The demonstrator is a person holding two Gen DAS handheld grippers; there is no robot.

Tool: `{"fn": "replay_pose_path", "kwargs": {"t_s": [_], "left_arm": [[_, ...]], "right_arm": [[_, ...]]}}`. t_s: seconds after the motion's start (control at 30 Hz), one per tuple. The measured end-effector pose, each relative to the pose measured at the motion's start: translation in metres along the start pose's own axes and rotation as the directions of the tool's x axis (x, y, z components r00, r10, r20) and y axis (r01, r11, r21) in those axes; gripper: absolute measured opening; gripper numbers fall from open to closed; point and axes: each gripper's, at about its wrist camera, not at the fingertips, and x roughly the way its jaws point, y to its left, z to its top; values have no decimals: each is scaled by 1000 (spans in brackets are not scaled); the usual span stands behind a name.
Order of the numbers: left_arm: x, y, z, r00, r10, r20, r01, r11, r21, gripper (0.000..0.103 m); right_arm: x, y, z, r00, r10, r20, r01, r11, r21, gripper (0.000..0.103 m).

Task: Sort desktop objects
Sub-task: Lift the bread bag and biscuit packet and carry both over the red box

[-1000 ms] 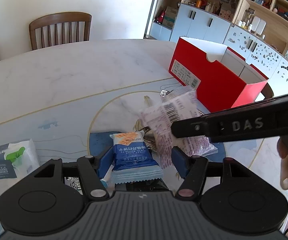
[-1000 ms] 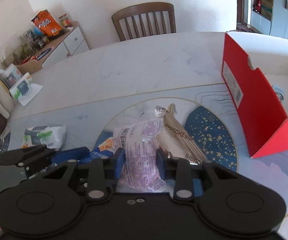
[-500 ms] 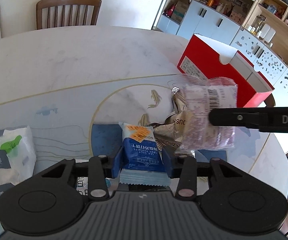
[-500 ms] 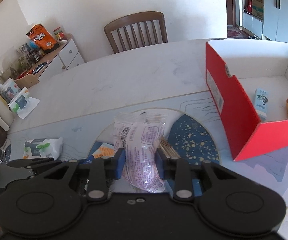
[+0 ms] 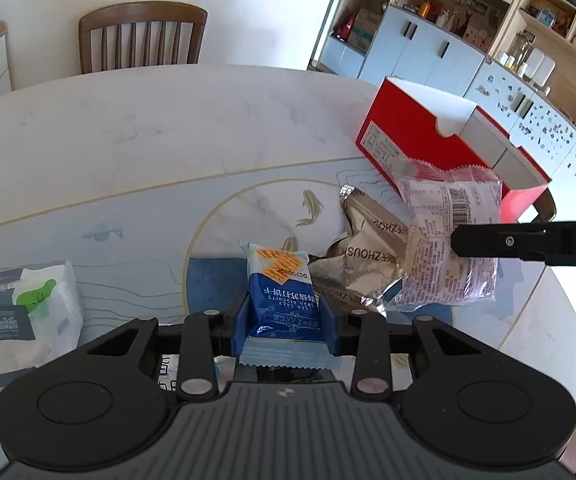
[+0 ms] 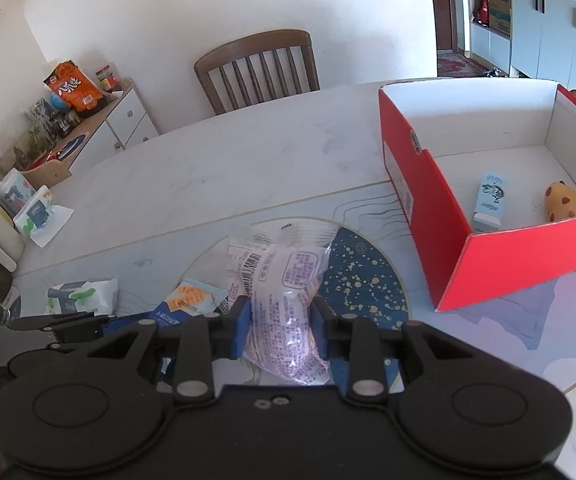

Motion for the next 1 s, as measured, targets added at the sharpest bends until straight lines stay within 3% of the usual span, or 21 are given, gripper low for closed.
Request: {"fn": "replay_pose_path", "kwargs": {"t_s": [0.4, 1.0], "left_arm": [[-34, -24, 4, 999, -21, 47, 21, 1000, -7, 35], [-62, -102, 28, 986, -90, 138, 89, 996, 18, 35]], "right_arm": [[-27, -11, 0, 999, 10, 39, -10, 1000, -2, 31], [-78, -67, 20, 995, 23, 95, -24, 1000, 5, 31]]}}
